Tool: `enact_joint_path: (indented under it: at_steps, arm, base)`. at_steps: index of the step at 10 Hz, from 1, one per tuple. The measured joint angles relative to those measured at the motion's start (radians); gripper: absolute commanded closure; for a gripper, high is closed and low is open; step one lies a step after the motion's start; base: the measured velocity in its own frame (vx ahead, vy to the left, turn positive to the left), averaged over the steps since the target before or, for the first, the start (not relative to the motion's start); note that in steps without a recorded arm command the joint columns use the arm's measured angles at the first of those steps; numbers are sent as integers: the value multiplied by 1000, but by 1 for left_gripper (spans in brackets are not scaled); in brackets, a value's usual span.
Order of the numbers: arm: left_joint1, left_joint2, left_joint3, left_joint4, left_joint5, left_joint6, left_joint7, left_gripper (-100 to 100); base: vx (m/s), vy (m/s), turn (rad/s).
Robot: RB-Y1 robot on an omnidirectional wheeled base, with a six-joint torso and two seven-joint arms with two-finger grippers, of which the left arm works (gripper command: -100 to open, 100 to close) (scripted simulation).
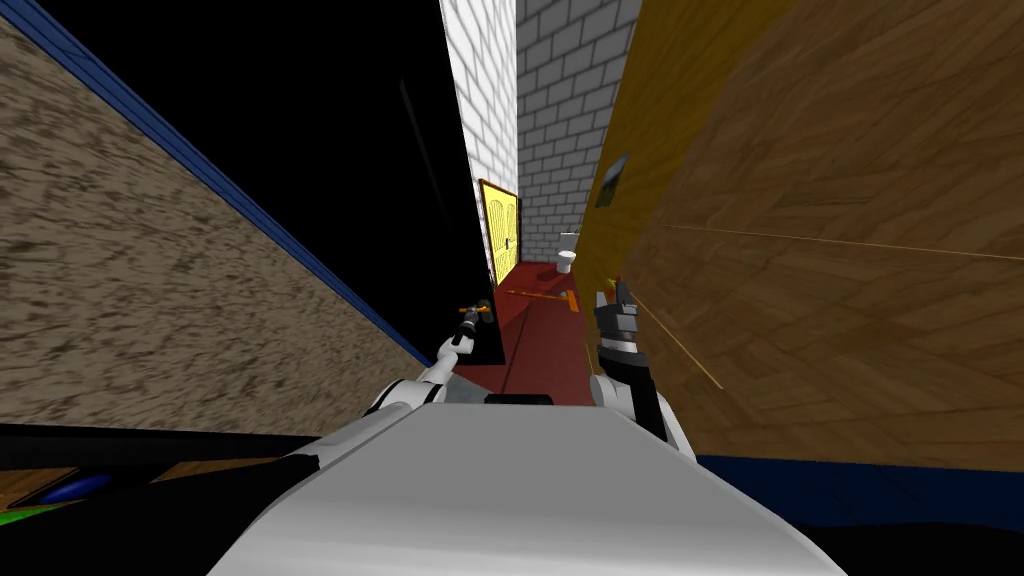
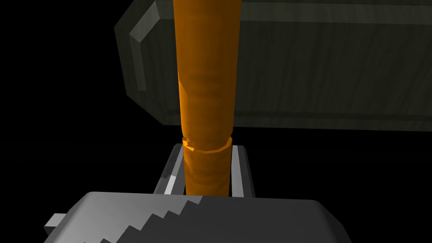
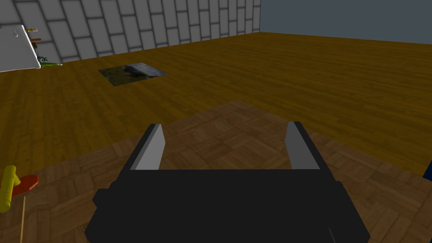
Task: Push the door open
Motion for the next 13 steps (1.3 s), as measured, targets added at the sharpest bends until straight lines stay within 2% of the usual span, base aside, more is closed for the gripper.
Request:
enact_joint_path:
  at_steps: [1,2,3,4,5,6,8,9,13]
  arm:
    - [7,5,11,1,3,-5,-3,100]
    - [0,15,22,22,7,-17,-2,100]
    - [13,18,37,-1,10,-8,-8,100]
    - [-5,22,52,27,14,-14,-15,100]
    - [-15,28,64,56,17,-31,-17,100]
    - [-7,30,72,38,19,-26,-21,100]
    - [-2,33,90,35,23,-20,-32,100]
    - [9,37,98,20,25,-12,-34,100]
    - [15,45,119,31,31,-13,-40,100]
  base:
    - [189,-153,62]
    - [184,-161,86]
    - [180,-140,100]
    - [190,-126,55]
    - [121,-80,40]
    - [141,-86,51]
    - [159,-115,51]
    - [148,-96,56]
    - [135,-43,45]
